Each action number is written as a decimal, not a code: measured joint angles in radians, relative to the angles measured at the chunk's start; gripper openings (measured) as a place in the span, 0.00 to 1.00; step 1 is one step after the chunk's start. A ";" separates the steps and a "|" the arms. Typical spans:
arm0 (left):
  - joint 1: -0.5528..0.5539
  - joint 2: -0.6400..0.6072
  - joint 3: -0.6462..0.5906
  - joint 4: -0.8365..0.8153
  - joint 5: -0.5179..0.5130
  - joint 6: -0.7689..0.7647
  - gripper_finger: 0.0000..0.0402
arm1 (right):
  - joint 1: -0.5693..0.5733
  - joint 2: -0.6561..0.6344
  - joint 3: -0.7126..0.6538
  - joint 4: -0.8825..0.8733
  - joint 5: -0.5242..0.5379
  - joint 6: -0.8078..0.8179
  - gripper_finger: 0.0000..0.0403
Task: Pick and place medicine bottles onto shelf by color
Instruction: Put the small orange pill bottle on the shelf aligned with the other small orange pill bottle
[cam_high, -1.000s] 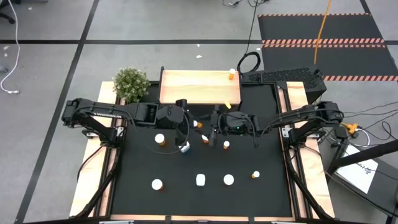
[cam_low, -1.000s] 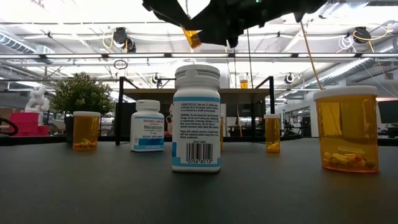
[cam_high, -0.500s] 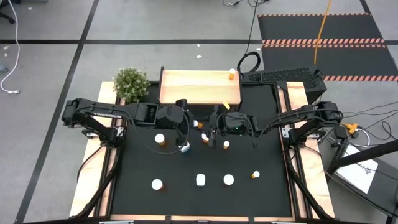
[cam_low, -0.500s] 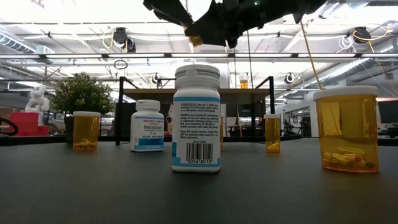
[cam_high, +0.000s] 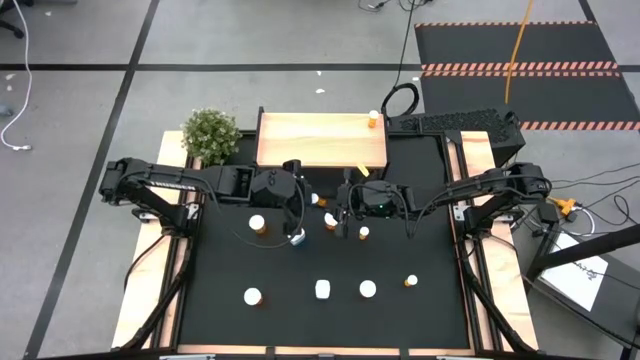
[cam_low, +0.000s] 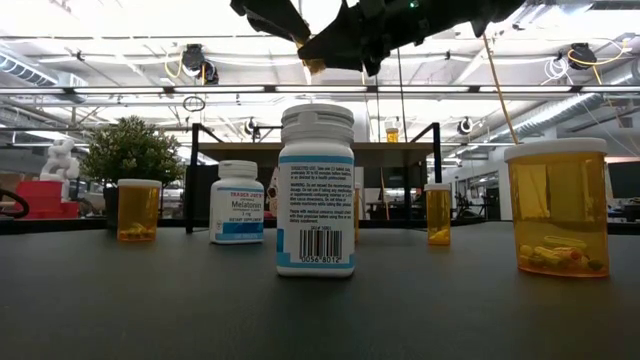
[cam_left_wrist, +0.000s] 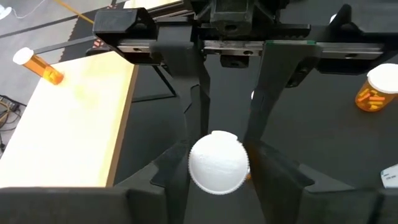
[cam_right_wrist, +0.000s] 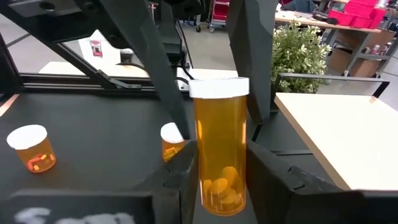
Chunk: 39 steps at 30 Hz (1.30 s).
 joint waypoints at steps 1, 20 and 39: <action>-0.003 0.000 0.000 0.000 -0.005 -0.001 0.44 | 0.000 0.000 0.000 0.000 0.000 0.000 0.27; -0.072 -0.065 0.007 0.005 -0.153 0.000 0.69 | 0.000 -0.036 -0.001 -0.063 -0.005 0.005 0.28; -0.013 -0.079 -0.125 0.333 0.036 0.004 0.69 | 0.000 -0.295 -0.229 0.243 -0.112 0.070 0.28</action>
